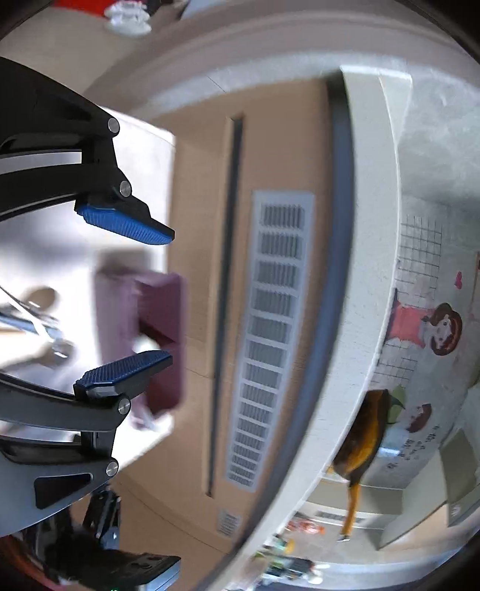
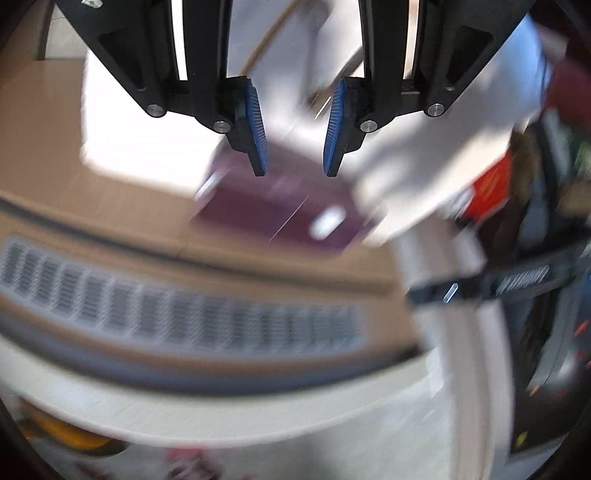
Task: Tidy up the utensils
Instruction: 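Carry both spoons into the maroon caddy and open both tools, then grasp the blue plastic spoon with the left tool while the right tool grasps the wooden spoon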
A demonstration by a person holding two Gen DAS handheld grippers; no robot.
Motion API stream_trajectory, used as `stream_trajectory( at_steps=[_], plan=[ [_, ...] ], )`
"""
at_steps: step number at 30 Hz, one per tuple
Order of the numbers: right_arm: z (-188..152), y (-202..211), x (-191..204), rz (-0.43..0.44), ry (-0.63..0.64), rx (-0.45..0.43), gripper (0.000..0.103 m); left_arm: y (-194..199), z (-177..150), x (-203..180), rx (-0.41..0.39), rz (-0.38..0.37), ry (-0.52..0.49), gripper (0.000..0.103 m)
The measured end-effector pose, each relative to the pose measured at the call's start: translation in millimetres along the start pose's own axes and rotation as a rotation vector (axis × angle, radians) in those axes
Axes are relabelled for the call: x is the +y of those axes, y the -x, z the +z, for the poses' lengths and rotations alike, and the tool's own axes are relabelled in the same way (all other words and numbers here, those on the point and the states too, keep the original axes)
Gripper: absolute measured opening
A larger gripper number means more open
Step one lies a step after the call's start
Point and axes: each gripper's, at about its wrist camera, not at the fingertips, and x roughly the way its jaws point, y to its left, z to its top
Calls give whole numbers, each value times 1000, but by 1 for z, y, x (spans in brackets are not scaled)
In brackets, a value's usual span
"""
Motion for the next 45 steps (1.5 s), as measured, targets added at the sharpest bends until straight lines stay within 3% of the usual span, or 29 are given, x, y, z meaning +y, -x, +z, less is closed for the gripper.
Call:
stream_trajectory(
  at_steps=[6,11,16,19,21,25,28,31,38,44,45],
  plan=[
    [-62,-19,70,216,167,245,29,22,-59,26,124,35,55,60],
    [-85,-29,101,207,332,267,29,39,-87,39,161,55,85,60],
    [-80,-56,104,241,347,343,29,37,-103,56,192,58,132,60],
    [-81,-61,107,230,393,324,29,30,-106,62,204,53,164,60],
    [-78,-65,105,203,379,315,26,27,-107,64,209,43,180,60],
    [-64,-71,82,175,229,308,19,21,-111,63,224,28,189,60],
    [-58,-73,61,71,151,301,15,18,-114,61,235,22,186,60],
    [-56,-72,43,57,72,298,11,14,-116,58,251,6,175,60],
    [-62,-60,31,49,17,296,11,-2,-126,24,321,-82,41,60],
    [-69,-42,29,36,5,287,13,-25,-129,-12,379,-83,-85,59],
    [-69,-38,31,21,15,273,14,-29,-128,-15,388,-80,-99,53]
  ],
)
